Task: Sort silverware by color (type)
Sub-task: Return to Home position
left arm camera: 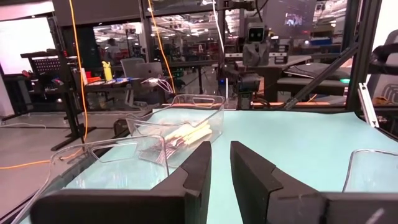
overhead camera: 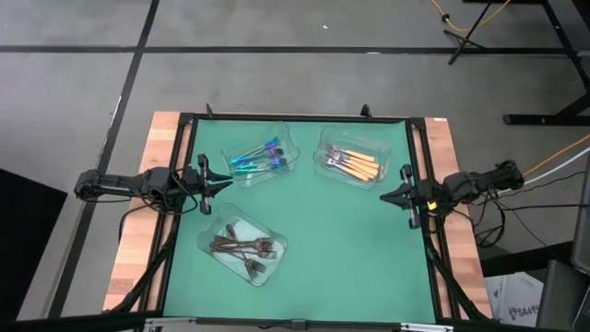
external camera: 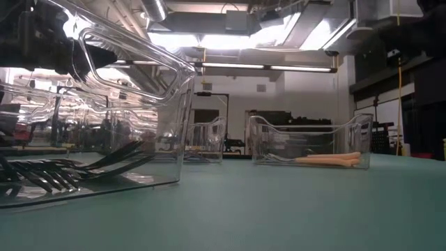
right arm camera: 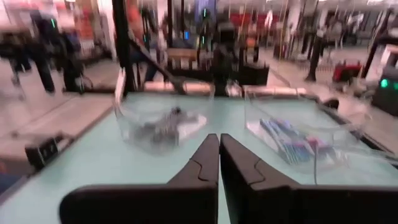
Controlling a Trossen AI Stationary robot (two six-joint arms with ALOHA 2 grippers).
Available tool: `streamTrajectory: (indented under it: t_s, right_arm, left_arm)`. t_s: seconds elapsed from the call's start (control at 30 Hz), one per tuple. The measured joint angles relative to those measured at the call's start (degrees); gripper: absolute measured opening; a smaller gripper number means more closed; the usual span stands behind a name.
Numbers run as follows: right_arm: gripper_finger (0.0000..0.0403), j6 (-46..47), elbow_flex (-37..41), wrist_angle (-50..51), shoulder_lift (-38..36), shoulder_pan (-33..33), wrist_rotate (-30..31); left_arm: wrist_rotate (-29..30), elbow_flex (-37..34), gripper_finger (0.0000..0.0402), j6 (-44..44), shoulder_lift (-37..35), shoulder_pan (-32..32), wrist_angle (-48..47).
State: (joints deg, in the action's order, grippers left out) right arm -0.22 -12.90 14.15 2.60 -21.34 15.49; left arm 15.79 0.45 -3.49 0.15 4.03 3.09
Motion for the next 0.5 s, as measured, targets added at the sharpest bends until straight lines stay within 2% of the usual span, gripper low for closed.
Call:
streamTrajectory:
  t_s: [0.07,0.3,0.5]
  right_arm:
    - [0.0005,0.0,2.7,-3.9,-2.7,0.0,0.0]
    - [0.0005,-0.2,11.7,-19.1,-2.2,0.5,-2.6]
    - [0.0005,-2.9,12.5,-20.9,-2.0,5.5,-3.9]
  left_arm:
    - [0.0,0.0,0.0053,0.0,0.0,0.0,0.0]
    - [0.0,0.0,0.0053,0.0,0.0,0.0,0.1]
    - [0.0,0.0,0.0053,0.0,0.1,0.0,0.0]
